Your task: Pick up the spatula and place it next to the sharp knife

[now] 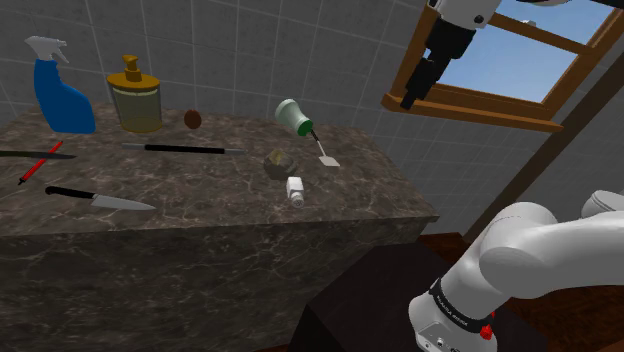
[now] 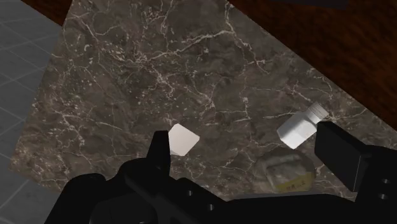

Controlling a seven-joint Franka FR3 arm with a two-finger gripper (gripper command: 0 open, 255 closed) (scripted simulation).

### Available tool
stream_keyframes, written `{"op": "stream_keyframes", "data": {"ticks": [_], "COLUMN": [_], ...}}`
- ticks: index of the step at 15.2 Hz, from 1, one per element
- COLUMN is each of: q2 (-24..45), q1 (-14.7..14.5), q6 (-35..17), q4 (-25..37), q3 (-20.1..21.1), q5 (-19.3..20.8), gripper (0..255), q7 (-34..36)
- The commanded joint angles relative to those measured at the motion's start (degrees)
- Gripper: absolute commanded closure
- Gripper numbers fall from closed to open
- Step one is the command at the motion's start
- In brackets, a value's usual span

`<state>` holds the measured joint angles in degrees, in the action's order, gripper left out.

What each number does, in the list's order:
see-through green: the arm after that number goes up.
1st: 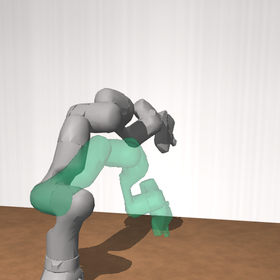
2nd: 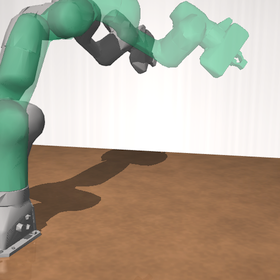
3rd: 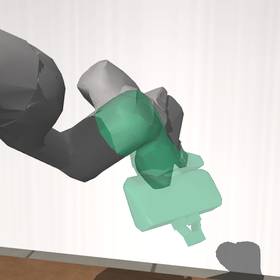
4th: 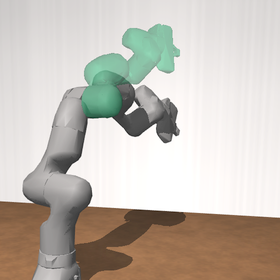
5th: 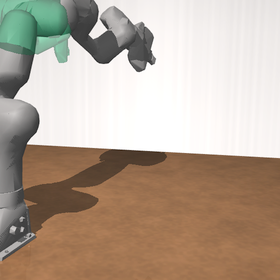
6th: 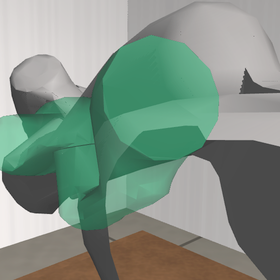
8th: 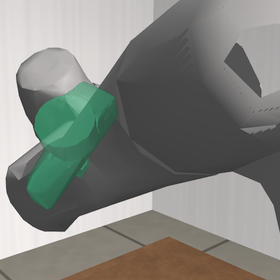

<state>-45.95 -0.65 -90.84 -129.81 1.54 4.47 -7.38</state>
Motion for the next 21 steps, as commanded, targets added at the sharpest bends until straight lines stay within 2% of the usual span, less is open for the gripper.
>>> {"op": "stream_keyframes", "data": {"ticks": [1,11,21], "q2": [0.0,17.2,37.2], "q1": [0.0,3.8,6.8], "q6": [0.0,-15.8,-27.5], "q4": [0.0,0.2,7.5], "q3": [0.0,0.2,-0.8], "q5": [0.0,-0.8,-1.2], "gripper": [0,0,0], "q7": [0.0,9.4,17.7]}}
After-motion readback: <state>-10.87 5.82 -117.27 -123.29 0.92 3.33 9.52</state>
